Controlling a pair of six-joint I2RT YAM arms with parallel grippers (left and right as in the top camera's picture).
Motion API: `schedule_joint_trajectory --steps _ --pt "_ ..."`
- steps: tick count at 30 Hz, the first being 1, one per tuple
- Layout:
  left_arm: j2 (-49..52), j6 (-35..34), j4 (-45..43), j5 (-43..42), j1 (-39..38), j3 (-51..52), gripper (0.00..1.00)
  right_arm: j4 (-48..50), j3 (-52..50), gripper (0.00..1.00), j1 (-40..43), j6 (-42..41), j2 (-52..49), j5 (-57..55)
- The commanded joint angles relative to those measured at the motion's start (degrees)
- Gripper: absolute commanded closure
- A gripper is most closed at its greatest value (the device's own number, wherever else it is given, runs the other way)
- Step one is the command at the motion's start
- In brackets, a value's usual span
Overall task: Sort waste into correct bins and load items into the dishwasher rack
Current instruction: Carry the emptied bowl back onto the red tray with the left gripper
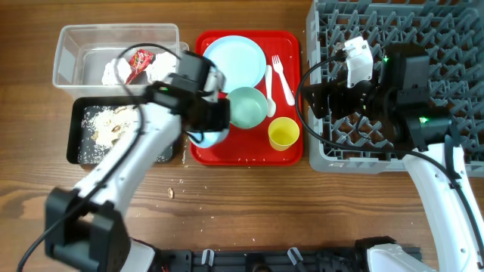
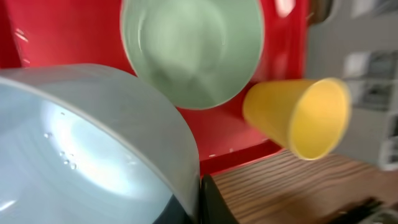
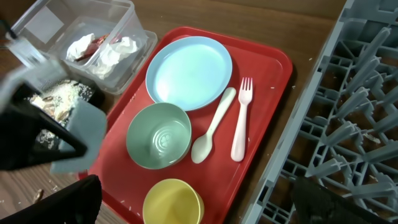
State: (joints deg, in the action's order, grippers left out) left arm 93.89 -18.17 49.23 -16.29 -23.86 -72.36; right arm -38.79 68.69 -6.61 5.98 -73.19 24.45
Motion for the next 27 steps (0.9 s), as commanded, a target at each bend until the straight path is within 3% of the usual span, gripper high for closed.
schedule_joint_trajectory --steps 1,7,8,9,10,12,17,27 --pt "5.1 -0.3 -0.1 7.0 -4.4 0.0 0.96 0.0 0.9 0.0 -0.2 -0.6 -0.5 0.9" --pt "9.0 -0.3 -0.3 7.0 -8.0 0.0 0.92 -0.1 0.9 0.0 -0.2 -0.6 -0.5 0.9" --pt "9.1 -0.3 -0.3 7.0 -8.3 0.0 0.88 -0.1 0.9 0.0 -0.2 -0.6 -0.5 0.9" --pt "9.1 -0.3 -0.3 6.7 -8.7 0.0 0.74 -0.1 0.9 0.0 -0.2 -0.6 -0.5 0.9" --pt "8.8 -0.3 -0.3 6.0 -8.9 -0.1 0.66 -0.1 0.9 0.0 -0.2 -0.6 -0.5 0.9" --pt "8.0 -0.3 0.1 4.2 -8.9 -0.8 0.6 -0.1 0.9 0.0 -0.2 -0.6 -0.5 0.9" --pt "6.1 0.0 0.9 4.2 -8.8 -5.8 0.59 -0.1 0.9 0.0 -0.2 -0.6 -0.5 0.9" --pt "8.1 0.0 -9.9 4.1 -10.3 -7.5 0.51 -0.1 0.9 0.01 -0.2 -0.6 -0.5 0.9"
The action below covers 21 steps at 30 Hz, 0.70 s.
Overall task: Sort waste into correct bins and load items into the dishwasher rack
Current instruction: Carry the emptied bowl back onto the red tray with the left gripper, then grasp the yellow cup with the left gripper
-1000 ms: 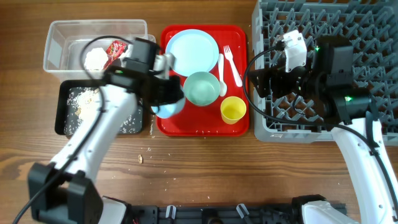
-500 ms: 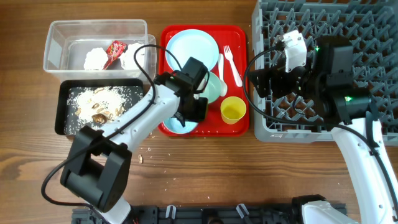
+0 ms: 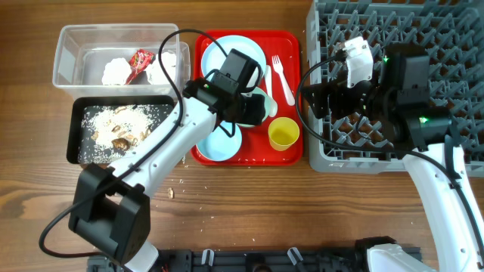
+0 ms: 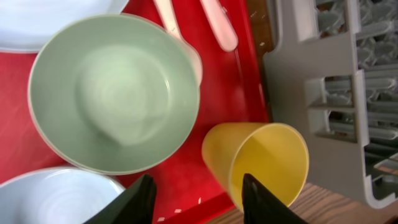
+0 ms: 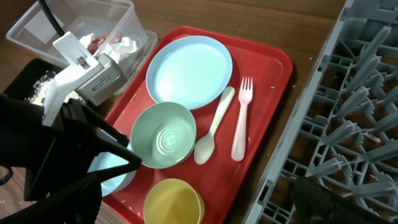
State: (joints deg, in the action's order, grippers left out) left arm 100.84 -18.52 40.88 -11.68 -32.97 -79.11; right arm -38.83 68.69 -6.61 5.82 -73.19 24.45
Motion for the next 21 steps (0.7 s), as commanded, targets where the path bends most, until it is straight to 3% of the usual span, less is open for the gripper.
schedule_joint_trajectory --steps 1,6,12,15,18,21 --pt "1.9 0.3 -2.0 -0.6 -1.6 -0.7 0.51 0.0 0.9 0.0 -0.2 -0.4 -0.5 0.9" --pt "5.7 3.5 -2.8 -6.4 -3.1 -0.7 0.5 0.0 0.9 0.0 -0.2 -0.3 -0.5 0.9" --pt "8.7 3.5 -2.5 -6.5 -4.0 -0.7 0.52 0.0 0.9 0.0 -0.2 -0.2 -0.5 0.9" --pt "9.5 3.5 -2.3 -6.5 -4.0 -0.7 0.67 0.0 0.9 0.0 -0.2 -0.2 -0.5 0.9" --pt "9.5 3.1 -2.6 -6.9 -4.0 -0.7 0.95 0.0 0.9 0.0 -0.2 -0.2 -0.5 0.9" --pt "9.4 3.0 -2.8 -9.9 -3.7 -0.9 0.96 0.2 0.9 0.0 -0.2 -3.6 -0.5 1.0"
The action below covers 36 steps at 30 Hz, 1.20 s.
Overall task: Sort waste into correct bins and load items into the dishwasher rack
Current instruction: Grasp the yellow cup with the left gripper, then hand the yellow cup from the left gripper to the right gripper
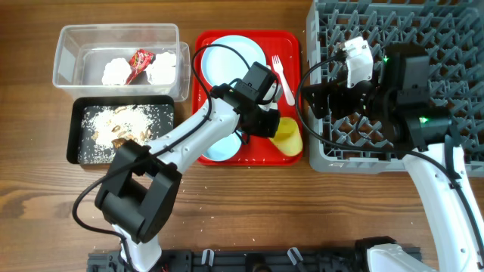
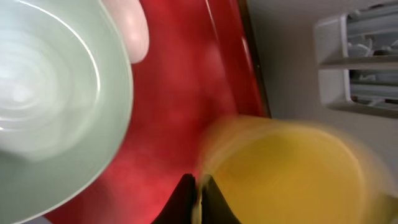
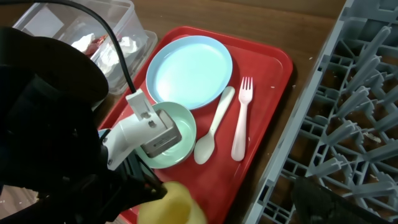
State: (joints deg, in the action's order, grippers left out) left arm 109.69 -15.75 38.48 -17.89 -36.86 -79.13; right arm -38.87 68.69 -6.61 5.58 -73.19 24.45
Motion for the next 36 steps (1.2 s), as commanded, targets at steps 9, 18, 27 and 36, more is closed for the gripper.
schedule_joint_trajectory --steps 9,18,27,36 --pt "-5.1 -2.7 -0.6 -39.7 18.9 -1.9 0.96 6.7 1.0 0.0 0.5 -12.4 -0.5 17.4" --pt "-5.2 -3.2 -4.0 -72.5 34.1 -1.9 0.96 18.6 0.9 0.01 1.0 -13.7 -4.0 38.0" --pt "-5.2 -3.2 -4.0 -72.5 31.6 -1.9 0.96 28.3 0.9 0.02 -0.4 -13.3 -13.2 49.0" --pt "-5.2 -3.2 -4.0 -72.5 31.0 -1.9 0.96 31.2 0.9 0.14 -8.8 -13.3 -16.3 47.9"
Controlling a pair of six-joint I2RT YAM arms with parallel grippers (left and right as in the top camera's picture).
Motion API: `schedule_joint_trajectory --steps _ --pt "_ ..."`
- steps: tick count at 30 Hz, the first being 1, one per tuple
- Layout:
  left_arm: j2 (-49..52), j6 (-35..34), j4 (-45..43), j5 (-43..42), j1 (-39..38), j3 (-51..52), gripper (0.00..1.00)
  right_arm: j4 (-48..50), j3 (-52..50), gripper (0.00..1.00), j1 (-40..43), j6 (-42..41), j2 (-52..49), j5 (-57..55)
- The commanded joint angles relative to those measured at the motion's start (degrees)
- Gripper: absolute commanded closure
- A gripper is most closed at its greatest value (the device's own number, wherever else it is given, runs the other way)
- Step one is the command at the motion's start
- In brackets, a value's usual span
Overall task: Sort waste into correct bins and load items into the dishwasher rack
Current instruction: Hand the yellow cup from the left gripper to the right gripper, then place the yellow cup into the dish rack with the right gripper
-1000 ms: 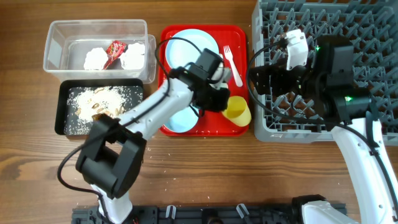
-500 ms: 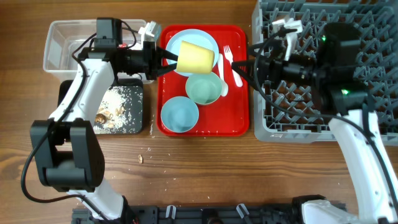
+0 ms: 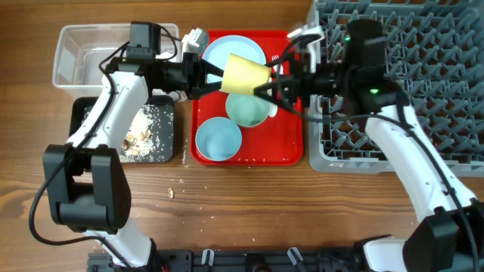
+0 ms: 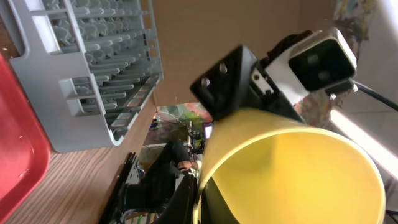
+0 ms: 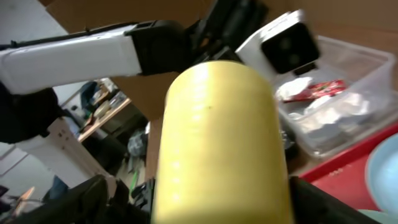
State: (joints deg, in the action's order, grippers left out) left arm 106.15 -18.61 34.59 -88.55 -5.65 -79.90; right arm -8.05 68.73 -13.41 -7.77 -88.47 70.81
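The yellow cup [image 3: 246, 73] hangs on its side in the air over the red tray [image 3: 289, 153]. My left gripper [image 3: 215, 75] is shut on its rim, and the left wrist view shows the rim [image 4: 249, 134] pinched between the fingers. My right gripper [image 3: 265, 85] has come in from the right and stands open, one finger on each side of the cup's base [image 5: 217, 124]. A green bowl [image 3: 247, 109] and a light blue bowl [image 3: 218, 139] rest on the tray. The blue plate [image 3: 224, 50] lies at the tray's back, partly hidden by the cup.
The grey dishwasher rack [image 3: 431, 75] fills the right side. At back left stands a clear bin [image 3: 79, 57] holding wrappers. In front of it a black tray [image 3: 147, 128] holds crumbs. A few crumbs lie on the wood near the tray's front.
The left gripper, then down on the yellow cup at the tray's front right, now holds it raised over the tray's middle. The right arm has moved from the rack edge to the cup's base.
First my left gripper held the light blue bowl by the tray's left edge. Then the bowl sat on the tray and the gripper was open above the green bowl and cup. Then it closed on the cup's rim. Now the cup is lifted between both grippers.
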Motion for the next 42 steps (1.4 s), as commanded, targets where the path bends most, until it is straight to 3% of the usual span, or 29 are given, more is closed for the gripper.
schedule_joint_trajectory --steps 1,7,10,16,21,26,30,34,42 --pt "-1.7 -0.3 -0.2 -1.8 -0.2 -1.1 0.96 0.3 0.9 0.17 -2.5 0.1 -1.2 0.7" --pt "-1.7 -0.3 -0.1 -1.8 -0.3 -1.1 0.96 1.8 0.9 0.35 -2.9 -1.7 -1.2 -1.5" --pt "-1.7 -0.3 -0.1 -1.8 -0.3 -1.1 0.96 2.8 0.9 0.52 -2.9 -2.7 -1.2 -1.6" --pt "-1.7 -0.2 -0.8 -1.7 -0.2 -1.1 0.81 2.9 0.9 0.57 -0.4 -5.7 -1.2 -1.7" --pt "-1.7 0.2 -1.6 1.1 -0.2 -1.1 0.73 -0.3 0.9 0.64 9.0 -9.6 1.6 -3.3" --pt "-1.7 0.2 -1.4 16.5 -0.2 -1.1 0.67 -15.7 1.0 0.64 16.0 -6.6 7.7 -14.7" --pt "-1.7 0.2 0.6 33.2 -0.3 -1.1 0.67 -33.5 3.4 0.62 16.7 -1.7 12.4 -33.5" --pt "-1.7 0.2 4.1 47.0 -0.3 -1.1 0.67 -56.1 12.3 0.6 16.4 0.2 13.0 -56.7" --pt "-1.7 0.2 8.9 57.6 -0.3 -1.1 0.68 -70.8 14.1 0.59 16.4 -1.4 5.7 -62.9"
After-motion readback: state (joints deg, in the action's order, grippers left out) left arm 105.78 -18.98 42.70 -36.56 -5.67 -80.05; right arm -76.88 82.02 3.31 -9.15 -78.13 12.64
